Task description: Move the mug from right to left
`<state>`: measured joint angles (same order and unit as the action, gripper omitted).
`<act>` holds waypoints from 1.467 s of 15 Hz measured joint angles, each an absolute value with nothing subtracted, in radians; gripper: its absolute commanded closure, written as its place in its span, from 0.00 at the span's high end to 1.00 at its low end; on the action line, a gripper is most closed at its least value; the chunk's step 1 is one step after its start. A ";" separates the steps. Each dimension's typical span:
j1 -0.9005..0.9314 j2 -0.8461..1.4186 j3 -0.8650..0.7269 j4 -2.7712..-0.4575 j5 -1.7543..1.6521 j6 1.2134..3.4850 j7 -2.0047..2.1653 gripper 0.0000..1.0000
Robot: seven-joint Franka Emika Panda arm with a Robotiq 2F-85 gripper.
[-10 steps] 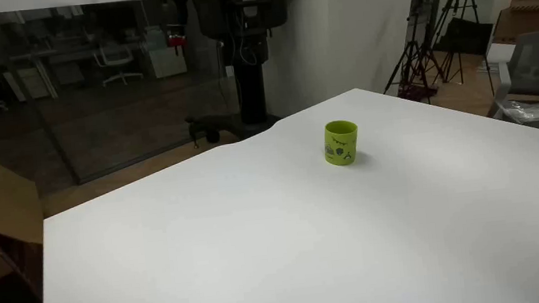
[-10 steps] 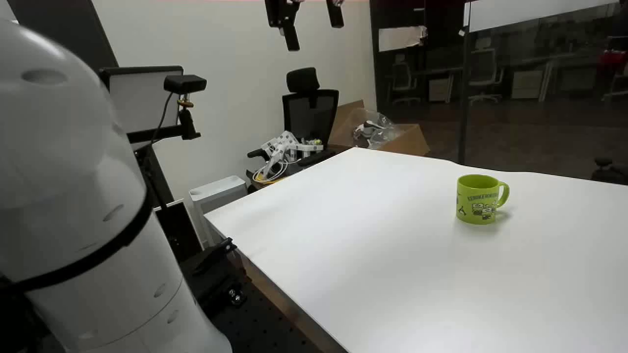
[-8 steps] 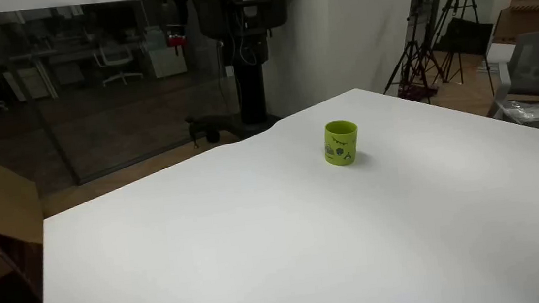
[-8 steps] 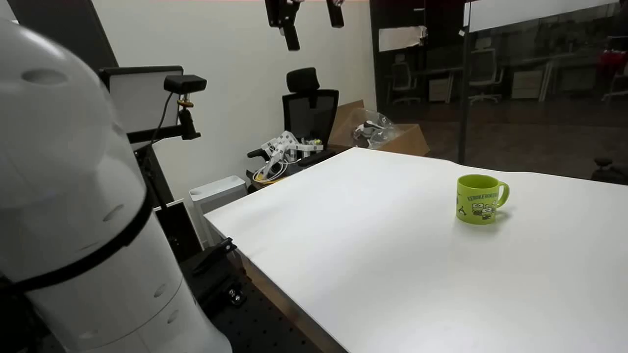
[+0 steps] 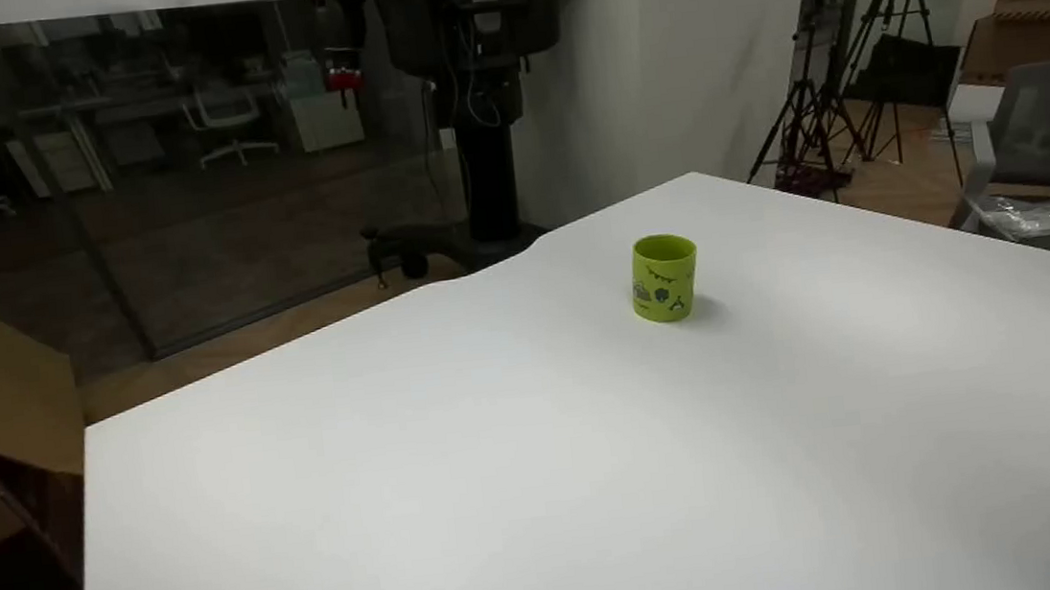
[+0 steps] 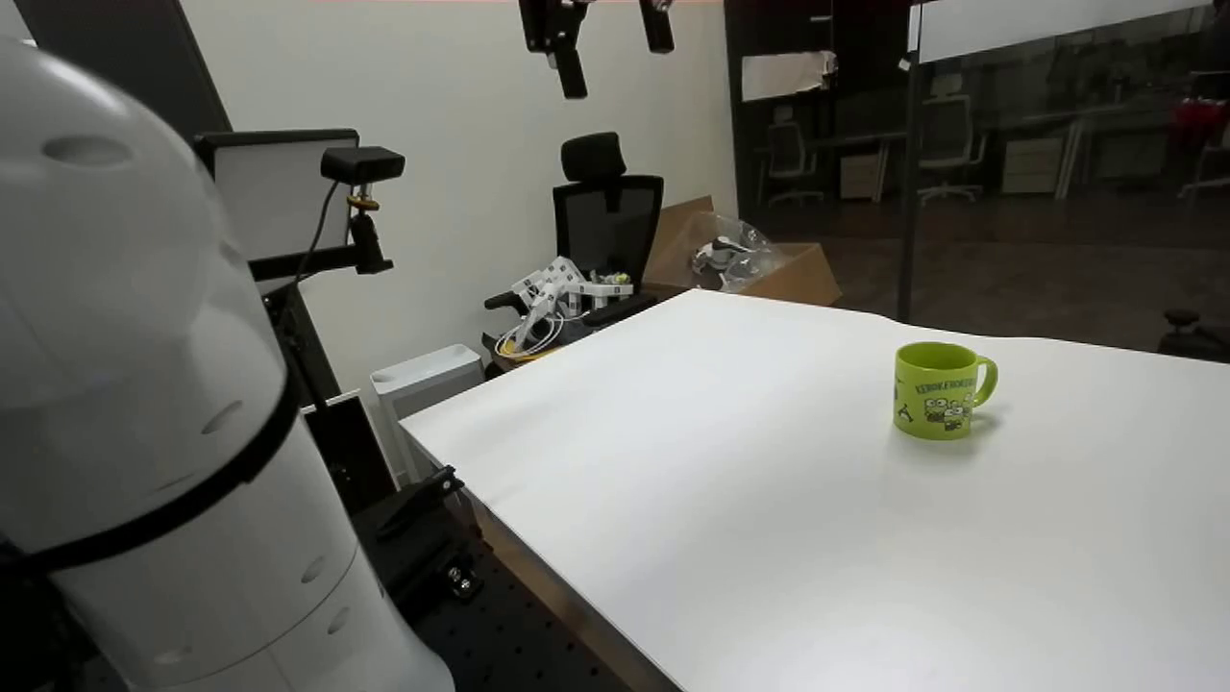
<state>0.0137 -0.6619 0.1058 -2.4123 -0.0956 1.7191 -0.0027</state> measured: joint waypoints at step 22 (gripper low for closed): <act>-0.022 -0.455 -0.022 -2.468 -0.078 2.325 -0.001 1.00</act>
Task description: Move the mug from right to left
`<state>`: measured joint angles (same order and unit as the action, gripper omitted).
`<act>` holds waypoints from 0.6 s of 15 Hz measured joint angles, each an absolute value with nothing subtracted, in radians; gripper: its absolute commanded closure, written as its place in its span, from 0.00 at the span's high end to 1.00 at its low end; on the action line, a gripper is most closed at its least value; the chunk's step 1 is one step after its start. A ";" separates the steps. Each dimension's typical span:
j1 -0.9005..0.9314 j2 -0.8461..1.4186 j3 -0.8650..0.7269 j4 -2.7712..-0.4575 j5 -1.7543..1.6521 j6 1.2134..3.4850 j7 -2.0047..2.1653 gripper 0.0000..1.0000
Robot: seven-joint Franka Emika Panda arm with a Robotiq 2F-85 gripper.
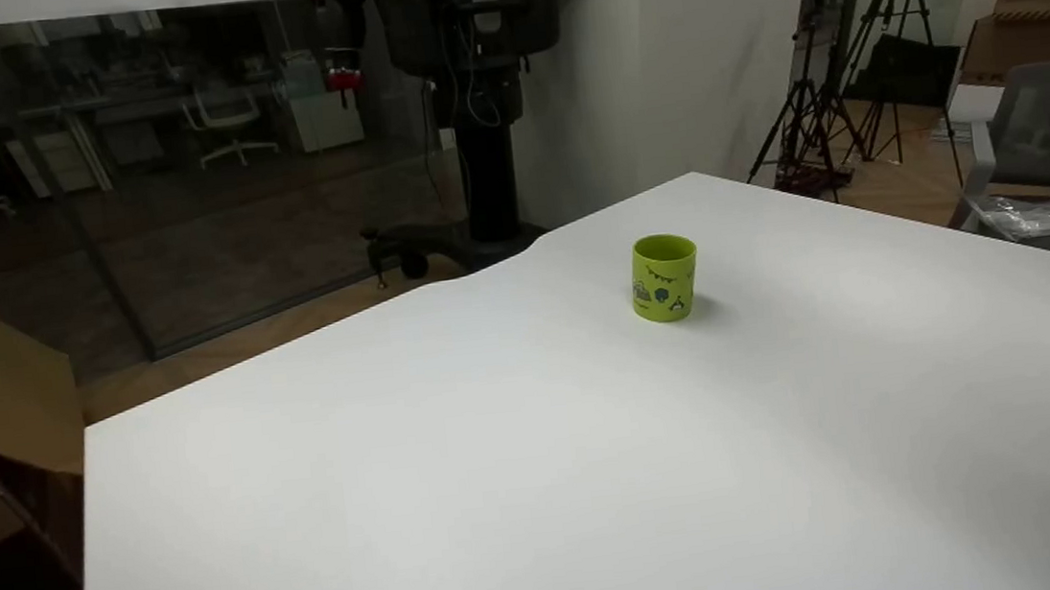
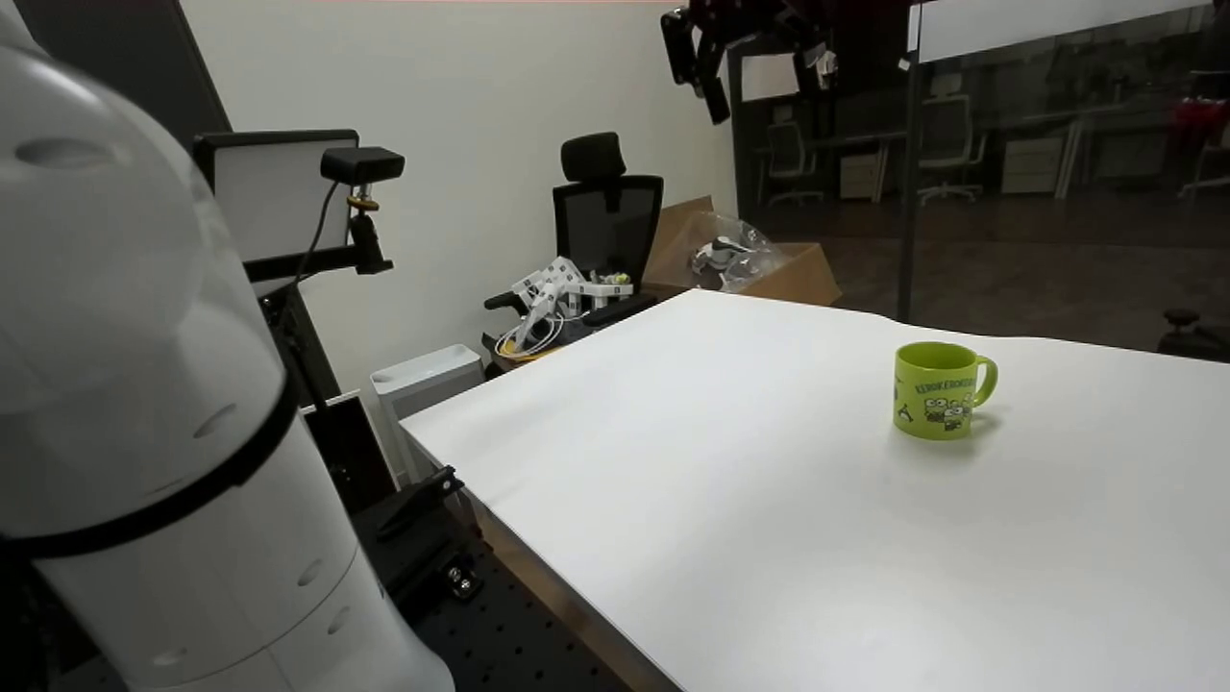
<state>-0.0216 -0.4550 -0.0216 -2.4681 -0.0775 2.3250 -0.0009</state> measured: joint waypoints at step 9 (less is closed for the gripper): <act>-0.070 -0.008 -0.056 -2.282 -0.079 2.412 -0.002 1.00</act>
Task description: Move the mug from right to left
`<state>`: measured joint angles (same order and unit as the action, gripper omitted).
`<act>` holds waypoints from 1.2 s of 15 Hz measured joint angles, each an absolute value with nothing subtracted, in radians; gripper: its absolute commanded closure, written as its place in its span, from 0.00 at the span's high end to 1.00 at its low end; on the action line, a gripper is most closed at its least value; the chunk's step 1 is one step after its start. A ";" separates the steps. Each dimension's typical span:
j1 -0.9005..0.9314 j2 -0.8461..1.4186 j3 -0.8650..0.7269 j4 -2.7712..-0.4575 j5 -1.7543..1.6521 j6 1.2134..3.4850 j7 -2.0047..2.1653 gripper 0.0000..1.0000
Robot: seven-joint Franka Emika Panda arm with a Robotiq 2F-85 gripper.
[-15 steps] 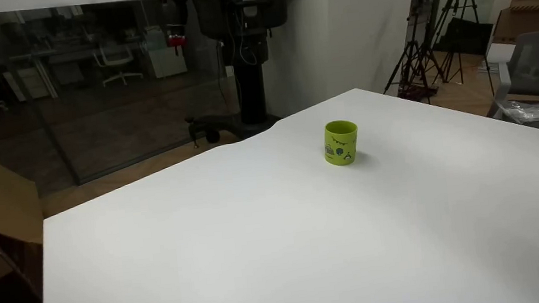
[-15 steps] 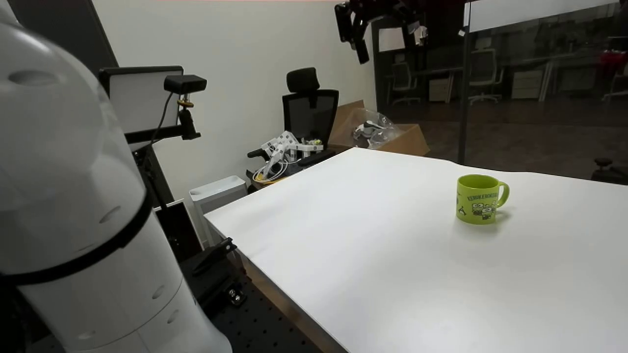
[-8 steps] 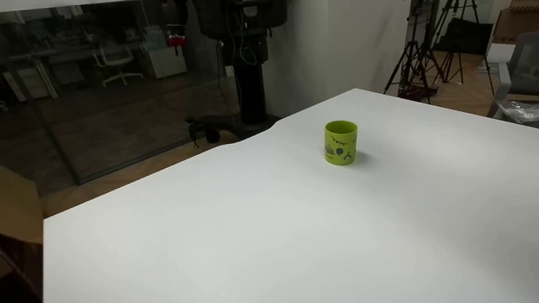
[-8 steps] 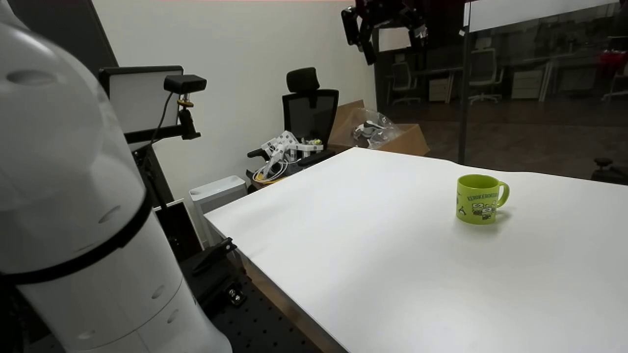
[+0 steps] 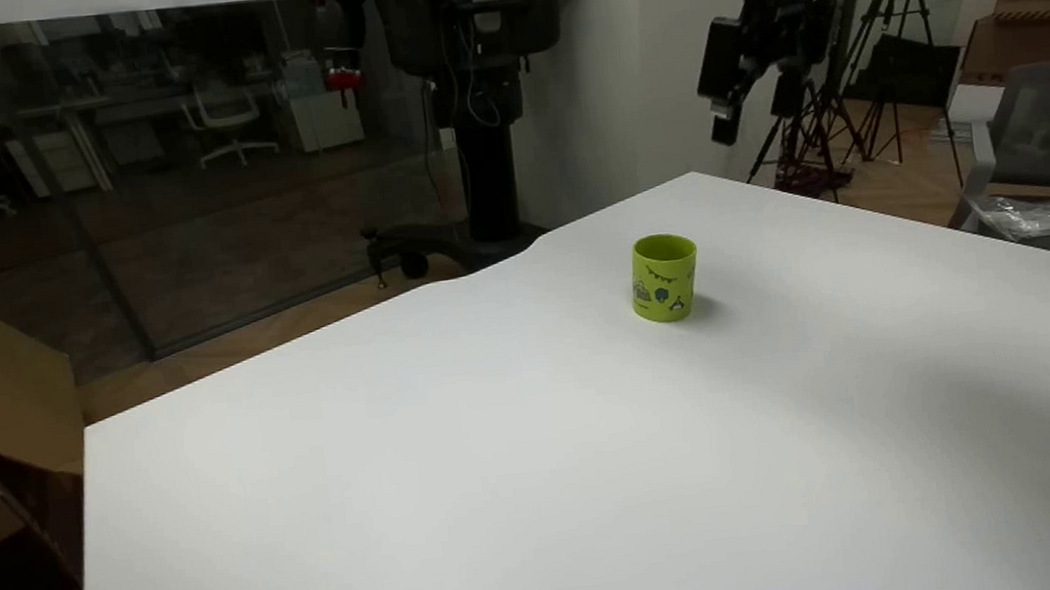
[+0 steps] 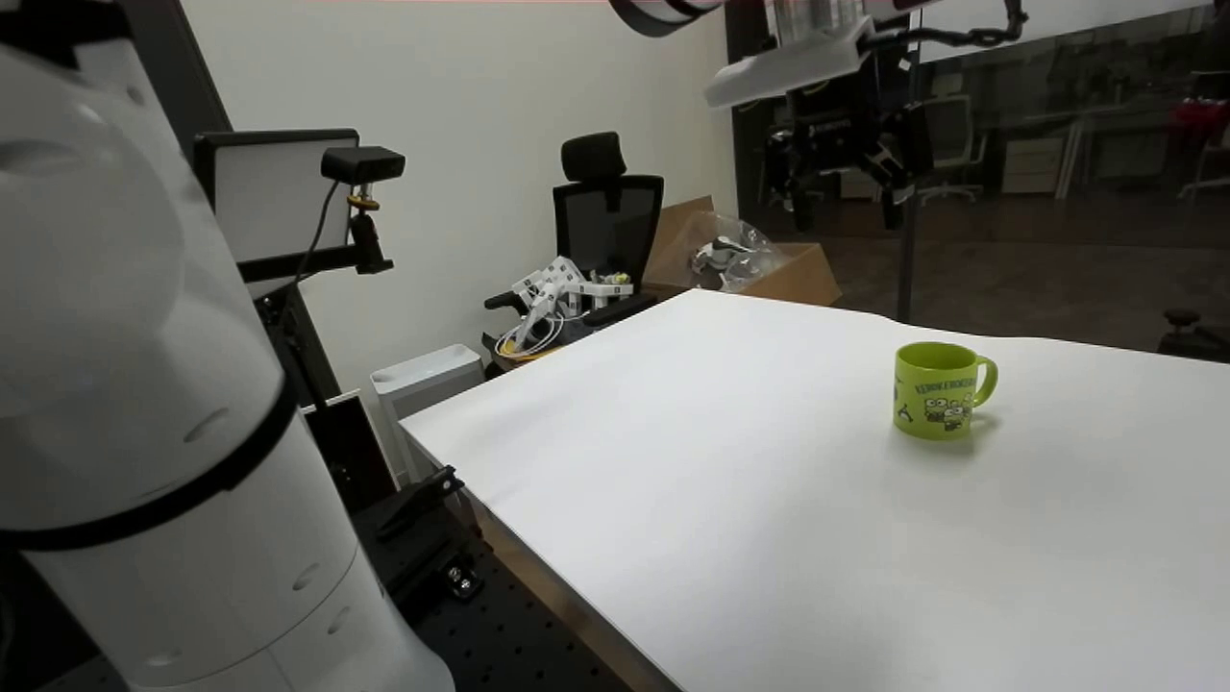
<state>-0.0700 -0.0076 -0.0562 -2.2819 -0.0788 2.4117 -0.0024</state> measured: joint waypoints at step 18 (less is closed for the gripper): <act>-0.091 0.408 -0.020 -1.855 0.137 2.281 -0.357 1.00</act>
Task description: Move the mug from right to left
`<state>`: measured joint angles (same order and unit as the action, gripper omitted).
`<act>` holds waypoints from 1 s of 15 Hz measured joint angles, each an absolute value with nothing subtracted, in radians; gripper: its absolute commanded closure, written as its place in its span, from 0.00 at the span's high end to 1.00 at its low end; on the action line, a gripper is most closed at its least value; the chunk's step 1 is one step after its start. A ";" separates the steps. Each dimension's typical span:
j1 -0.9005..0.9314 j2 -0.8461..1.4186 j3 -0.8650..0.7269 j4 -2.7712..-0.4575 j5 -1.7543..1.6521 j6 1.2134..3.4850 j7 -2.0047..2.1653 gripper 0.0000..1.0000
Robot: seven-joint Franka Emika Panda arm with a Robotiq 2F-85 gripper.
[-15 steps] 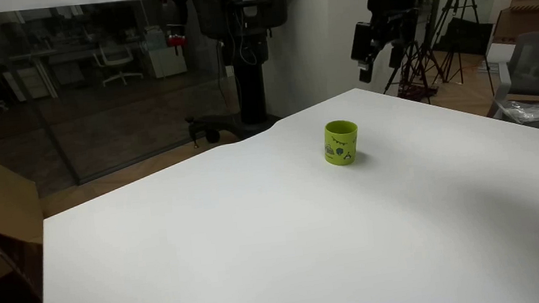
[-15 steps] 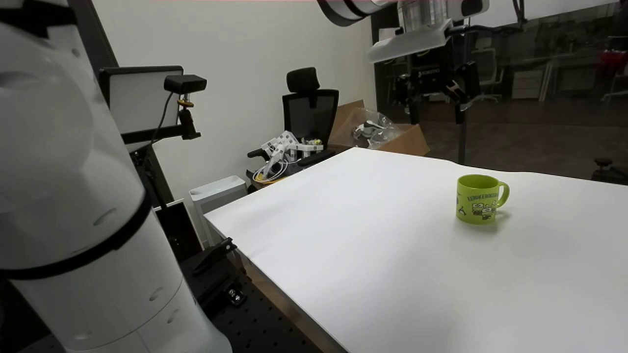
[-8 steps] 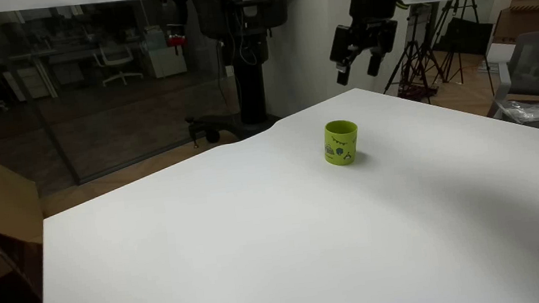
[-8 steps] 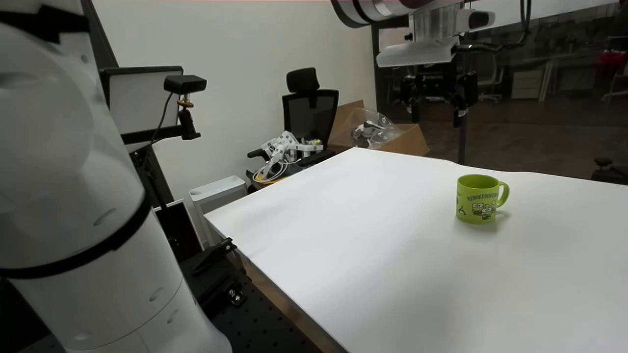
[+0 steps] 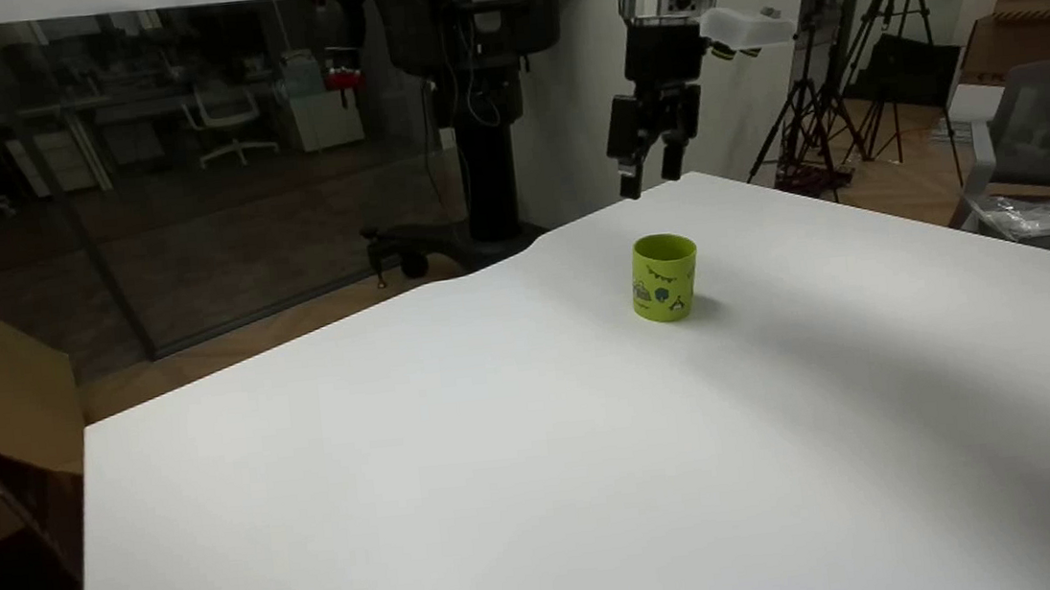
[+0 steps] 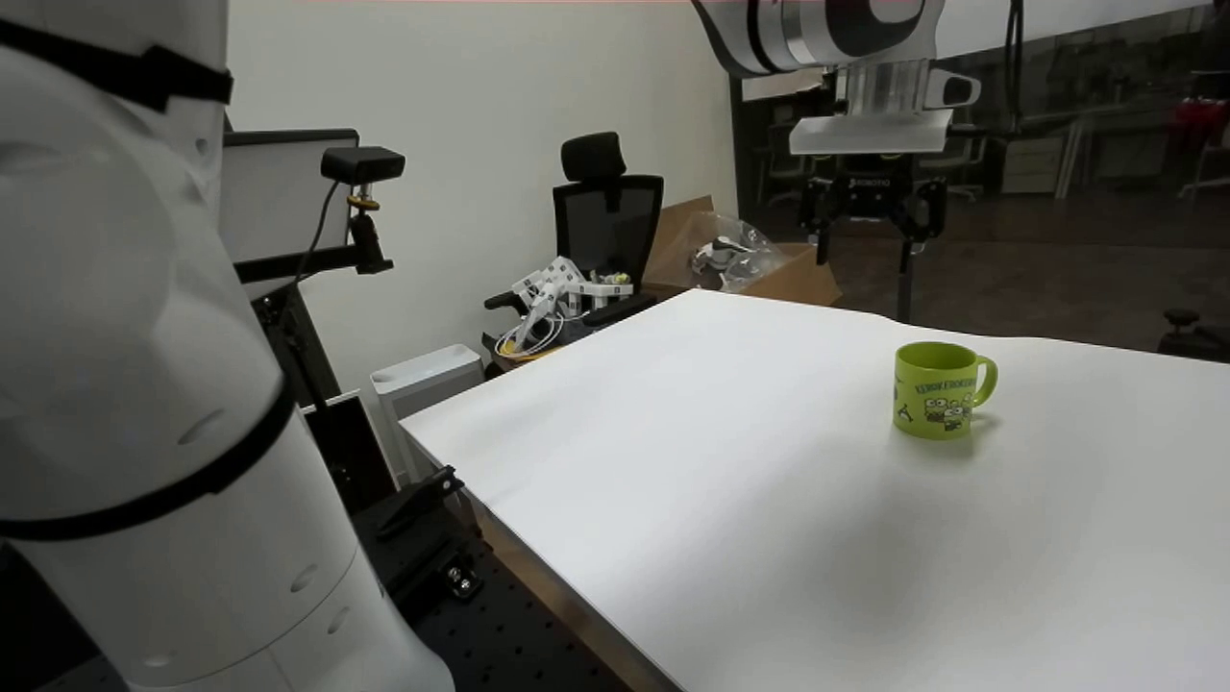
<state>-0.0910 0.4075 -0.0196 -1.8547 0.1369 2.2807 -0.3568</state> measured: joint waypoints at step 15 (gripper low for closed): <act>-0.099 0.747 -0.040 -1.584 0.018 2.396 -0.277 1.00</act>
